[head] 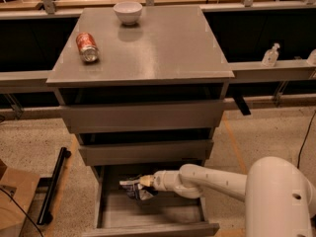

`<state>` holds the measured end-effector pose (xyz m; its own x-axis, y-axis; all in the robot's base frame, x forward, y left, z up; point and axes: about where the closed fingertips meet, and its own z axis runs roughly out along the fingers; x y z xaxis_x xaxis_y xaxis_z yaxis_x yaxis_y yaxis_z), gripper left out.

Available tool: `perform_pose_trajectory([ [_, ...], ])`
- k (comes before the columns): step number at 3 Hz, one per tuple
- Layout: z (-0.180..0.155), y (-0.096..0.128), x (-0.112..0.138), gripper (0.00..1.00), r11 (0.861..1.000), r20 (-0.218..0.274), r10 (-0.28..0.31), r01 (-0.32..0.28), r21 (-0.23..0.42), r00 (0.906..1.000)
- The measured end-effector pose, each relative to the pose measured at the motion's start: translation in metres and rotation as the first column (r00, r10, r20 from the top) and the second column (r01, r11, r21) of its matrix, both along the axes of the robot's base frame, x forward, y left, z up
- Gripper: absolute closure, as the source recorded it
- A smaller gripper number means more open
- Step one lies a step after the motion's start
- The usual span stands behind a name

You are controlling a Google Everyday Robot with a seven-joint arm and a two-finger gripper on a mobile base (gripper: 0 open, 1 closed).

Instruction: Place blue chip bag into bottom drawer

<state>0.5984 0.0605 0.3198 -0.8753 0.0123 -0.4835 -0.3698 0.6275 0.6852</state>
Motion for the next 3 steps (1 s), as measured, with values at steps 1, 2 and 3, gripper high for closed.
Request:
perform_pose_trajectory([
  [1,-0.029,-0.006,-0.018,0.17,1.0,-0.073,-0.013,0.011,-0.027,0.9973],
  [2,-0.042,-0.016,-0.043,0.0,0.999,-0.112,-0.038,0.034,-0.041,0.9929],
  [3,-0.043,-0.016,-0.045,0.0,0.999,-0.115,-0.037,0.033,-0.042,0.9926],
])
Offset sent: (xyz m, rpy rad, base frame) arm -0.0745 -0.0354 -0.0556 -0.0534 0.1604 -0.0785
